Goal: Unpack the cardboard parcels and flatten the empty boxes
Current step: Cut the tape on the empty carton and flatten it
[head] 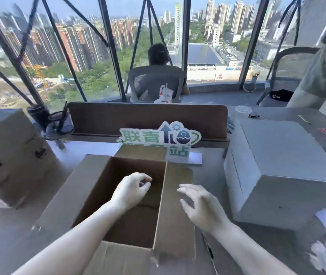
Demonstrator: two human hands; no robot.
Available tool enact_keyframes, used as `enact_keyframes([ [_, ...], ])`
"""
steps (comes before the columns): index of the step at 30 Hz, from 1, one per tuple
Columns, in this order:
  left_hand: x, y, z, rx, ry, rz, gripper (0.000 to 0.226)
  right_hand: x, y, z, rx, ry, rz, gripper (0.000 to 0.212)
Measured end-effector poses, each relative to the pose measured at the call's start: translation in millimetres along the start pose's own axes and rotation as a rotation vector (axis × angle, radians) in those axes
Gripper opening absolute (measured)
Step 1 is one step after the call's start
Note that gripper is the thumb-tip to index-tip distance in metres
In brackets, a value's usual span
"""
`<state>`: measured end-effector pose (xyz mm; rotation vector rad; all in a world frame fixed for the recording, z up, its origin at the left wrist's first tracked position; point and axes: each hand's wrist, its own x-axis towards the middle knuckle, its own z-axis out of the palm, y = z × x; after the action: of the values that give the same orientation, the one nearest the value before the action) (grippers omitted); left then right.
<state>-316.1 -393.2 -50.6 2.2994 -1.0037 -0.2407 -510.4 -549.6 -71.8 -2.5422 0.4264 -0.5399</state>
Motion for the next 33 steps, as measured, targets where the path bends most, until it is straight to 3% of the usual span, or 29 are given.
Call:
enact_keyframes([
  [5,-45.6,-109.8,-52.5,0.094,-0.125,0.156,0.019,-24.5,-52.7,77.5,0.025,-0.052,0.006,0.036],
  [10,-84.8,-194.8,-80.1,0.106,-0.178,0.3,0.028,-66.7,-72.2,107.3,-0.077,-0.083,0.007,0.041],
  [17,-102.5,-233.0,-96.5,0.121,-0.337,0.44,0.031,-86.9,-70.0,97.1,-0.186,-0.207,0.052,0.047],
  [21,-112.4,-235.6,-95.4,0.169,-0.335,0.512,0.029,-86.5,-68.3,92.3,-0.172,-0.235,0.083,0.053],
  [25,-115.0,-235.2,-91.1,0.107,-0.261,0.455,0.024,-89.3,-65.6,96.0,-0.126,-0.18,0.076,0.036],
  [28,-117.8,-223.8,-90.4,0.013,-0.186,0.344,0.035,-86.6,-73.1,96.5,0.007,-0.097,0.176,0.054],
  [30,-117.5,-210.9,-89.4,-0.009,-0.084,0.247,0.041,-79.7,-83.6,100.0,0.063,0.015,0.292,0.052],
  [33,-116.1,-200.1,-83.3,-0.022,-0.029,0.068,0.069,-72.3,-94.2,112.8,0.008,0.122,0.391,0.065],
])
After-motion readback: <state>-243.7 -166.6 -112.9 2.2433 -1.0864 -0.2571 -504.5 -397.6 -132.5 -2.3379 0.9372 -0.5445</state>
